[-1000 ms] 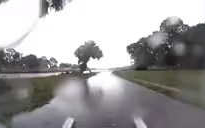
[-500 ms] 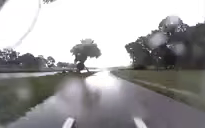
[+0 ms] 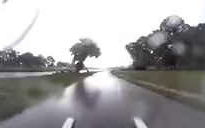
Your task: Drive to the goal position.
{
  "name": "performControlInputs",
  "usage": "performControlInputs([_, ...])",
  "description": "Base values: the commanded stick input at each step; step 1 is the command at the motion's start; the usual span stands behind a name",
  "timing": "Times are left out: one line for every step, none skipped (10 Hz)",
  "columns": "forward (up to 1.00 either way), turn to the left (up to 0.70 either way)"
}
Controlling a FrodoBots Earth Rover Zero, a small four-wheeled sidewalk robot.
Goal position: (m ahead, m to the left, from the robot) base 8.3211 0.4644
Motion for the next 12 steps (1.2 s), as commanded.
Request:
performControlInputs([1.00,0.00])
performControlInputs([1.00,0.00])
performControlInputs([1.00,0.00])
performControlInputs([1.00,0.00])
performControlInputs([1.00,-0.12])
performControlInputs([1.00,-0.27])
performControlInputs([1.00,-0.24])
performControlInputs([1.00,0.00])
performControlInputs([1.00,0.00])
performControlInputs([1.00,0.00])
performControlInputs([1.00,0.00])
performControlInputs([1.00,0.00])
